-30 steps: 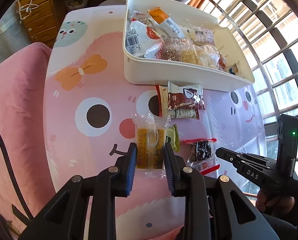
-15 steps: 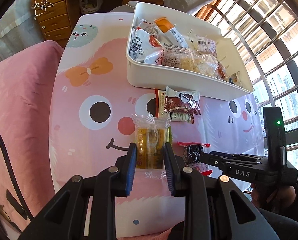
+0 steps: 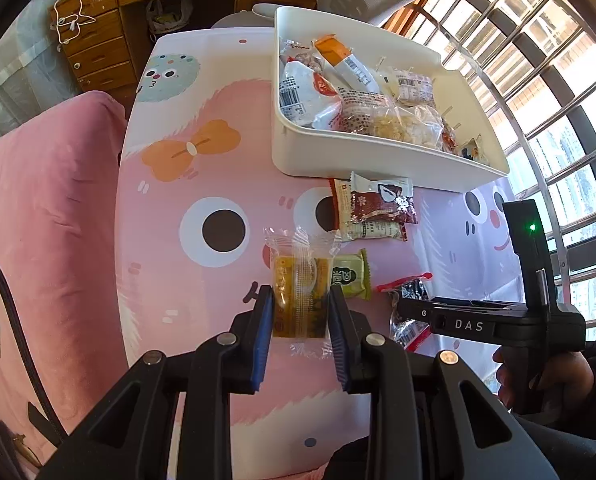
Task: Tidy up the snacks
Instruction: 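Grasp the dark brownie pack with red strip with the right tool while the left tool holds the yellow bag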
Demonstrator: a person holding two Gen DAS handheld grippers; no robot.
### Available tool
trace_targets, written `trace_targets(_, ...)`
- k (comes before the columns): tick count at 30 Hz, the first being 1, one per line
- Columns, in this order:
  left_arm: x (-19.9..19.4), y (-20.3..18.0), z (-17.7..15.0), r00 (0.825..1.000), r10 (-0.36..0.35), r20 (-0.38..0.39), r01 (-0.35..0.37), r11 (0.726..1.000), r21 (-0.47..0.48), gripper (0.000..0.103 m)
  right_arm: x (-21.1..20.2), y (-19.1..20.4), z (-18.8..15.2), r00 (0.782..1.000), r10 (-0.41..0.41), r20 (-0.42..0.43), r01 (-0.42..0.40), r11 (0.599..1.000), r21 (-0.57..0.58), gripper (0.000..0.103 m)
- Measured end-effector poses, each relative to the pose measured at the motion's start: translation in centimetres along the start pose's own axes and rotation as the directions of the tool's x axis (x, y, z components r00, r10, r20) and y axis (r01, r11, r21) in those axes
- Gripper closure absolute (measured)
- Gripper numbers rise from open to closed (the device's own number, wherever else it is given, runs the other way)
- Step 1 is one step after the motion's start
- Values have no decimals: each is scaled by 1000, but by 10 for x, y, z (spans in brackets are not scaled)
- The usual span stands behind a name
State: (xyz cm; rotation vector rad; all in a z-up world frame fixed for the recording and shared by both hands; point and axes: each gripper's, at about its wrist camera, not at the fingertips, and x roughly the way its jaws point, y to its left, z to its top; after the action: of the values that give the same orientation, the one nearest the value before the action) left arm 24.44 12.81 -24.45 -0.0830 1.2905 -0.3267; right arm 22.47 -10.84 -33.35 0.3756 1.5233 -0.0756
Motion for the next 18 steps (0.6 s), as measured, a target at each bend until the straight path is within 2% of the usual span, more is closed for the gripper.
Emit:
trace_targets(8, 2, 12, 2, 1000, -16, -18, 17, 999, 39, 78, 7, 26, -9, 992, -116, 52, 117, 993, -21, 46)
trace_targets(18, 3, 19, 0, 999, -21, -27, 23, 998, 61, 78, 17, 65, -14, 963, -254, 94, 264, 958, -108, 47)
